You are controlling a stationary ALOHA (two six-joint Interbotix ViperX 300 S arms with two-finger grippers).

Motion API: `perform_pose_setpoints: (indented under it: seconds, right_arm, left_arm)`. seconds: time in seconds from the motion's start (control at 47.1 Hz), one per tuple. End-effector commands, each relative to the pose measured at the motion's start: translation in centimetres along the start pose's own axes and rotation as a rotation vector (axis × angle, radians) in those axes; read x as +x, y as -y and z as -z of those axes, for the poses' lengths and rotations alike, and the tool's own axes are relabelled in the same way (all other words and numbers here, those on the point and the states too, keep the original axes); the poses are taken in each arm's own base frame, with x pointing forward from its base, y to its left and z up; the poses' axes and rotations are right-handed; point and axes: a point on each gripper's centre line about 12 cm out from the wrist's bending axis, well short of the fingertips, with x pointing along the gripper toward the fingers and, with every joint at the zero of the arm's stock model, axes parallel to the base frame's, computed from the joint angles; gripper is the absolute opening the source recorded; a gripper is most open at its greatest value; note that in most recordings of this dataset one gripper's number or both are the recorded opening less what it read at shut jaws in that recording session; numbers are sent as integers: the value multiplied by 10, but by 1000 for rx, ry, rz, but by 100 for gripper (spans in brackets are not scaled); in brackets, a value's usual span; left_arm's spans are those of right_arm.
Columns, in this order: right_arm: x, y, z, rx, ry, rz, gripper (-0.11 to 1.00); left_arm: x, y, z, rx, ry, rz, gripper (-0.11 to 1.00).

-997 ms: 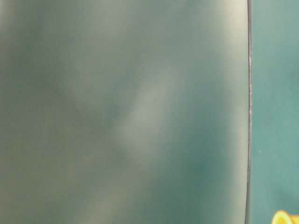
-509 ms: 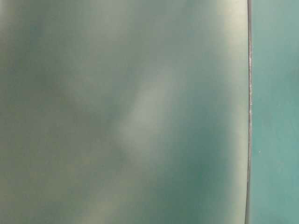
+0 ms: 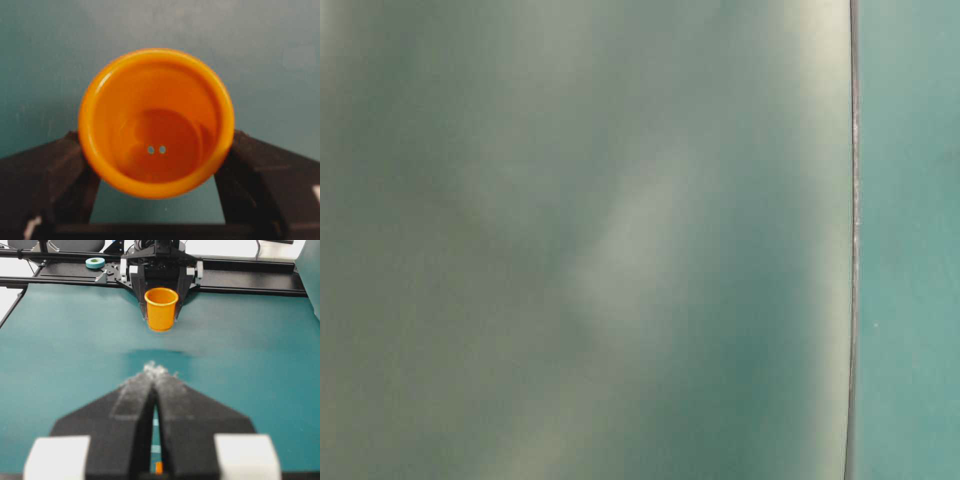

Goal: Move the cup to the left with left arm.

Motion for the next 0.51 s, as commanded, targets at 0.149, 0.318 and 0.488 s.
perform_pose_setpoints:
  seconds: [0.149,0.318,0.488]
  right_arm:
    - [2,0,-9,0,21,0,-1]
    - [3,0,-8,0,17,0,-1]
    - [3,0,-8,2,17,0,-1]
  left_arm:
    - [-10,6,-2,6,-5,30,64]
    - [-12,10,-2,11,-11,48,64]
    - [-12,10,-3,11,-11,48,64]
